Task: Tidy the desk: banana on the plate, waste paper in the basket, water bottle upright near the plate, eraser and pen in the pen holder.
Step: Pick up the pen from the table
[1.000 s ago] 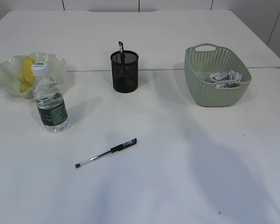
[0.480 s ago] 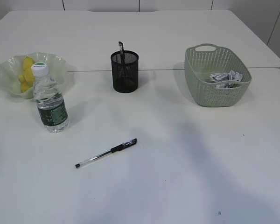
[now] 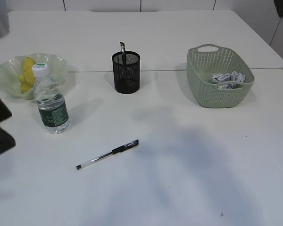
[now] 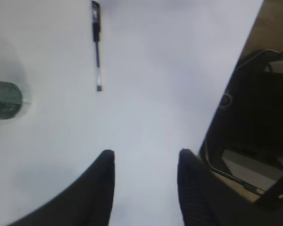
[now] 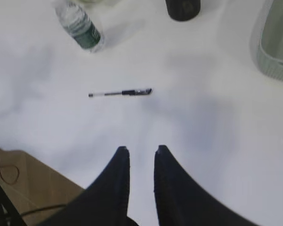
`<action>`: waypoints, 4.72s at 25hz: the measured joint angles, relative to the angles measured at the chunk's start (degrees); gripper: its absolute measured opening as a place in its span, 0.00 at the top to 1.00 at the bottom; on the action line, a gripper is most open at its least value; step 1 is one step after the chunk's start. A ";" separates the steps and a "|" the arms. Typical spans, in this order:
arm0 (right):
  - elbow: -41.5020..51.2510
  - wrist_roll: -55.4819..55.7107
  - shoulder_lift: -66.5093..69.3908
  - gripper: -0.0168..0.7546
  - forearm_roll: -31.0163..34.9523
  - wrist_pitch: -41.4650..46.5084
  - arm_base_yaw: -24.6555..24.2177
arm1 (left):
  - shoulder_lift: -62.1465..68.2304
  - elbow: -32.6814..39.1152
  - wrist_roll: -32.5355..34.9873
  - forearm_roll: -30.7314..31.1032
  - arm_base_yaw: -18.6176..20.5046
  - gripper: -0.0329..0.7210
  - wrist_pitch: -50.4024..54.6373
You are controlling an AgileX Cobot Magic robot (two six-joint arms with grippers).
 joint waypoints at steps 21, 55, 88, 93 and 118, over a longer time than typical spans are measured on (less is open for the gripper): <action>26.55 -20.58 -7.15 0.80 -12.55 -1.19 5.39 | 8.49 9.57 -0.10 5.40 1.63 0.60 -13.50; 26.88 -21.41 -6.04 0.80 -8.97 -1.36 5.39 | 26.20 9.57 -2.94 -20.32 13.21 0.60 -55.69; 26.88 -21.41 -0.16 0.80 -7.45 -1.75 5.39 | 43.40 3.46 19.08 -19.61 15.90 0.63 -34.81; 26.88 -21.41 -0.16 0.80 -7.41 -1.84 5.39 | 44.02 2.57 19.08 -18.79 15.90 0.63 -34.70; 26.88 -21.41 -0.16 0.80 -7.41 -1.84 5.39 | 47.40 2.57 19.29 -16.81 15.90 0.63 -35.76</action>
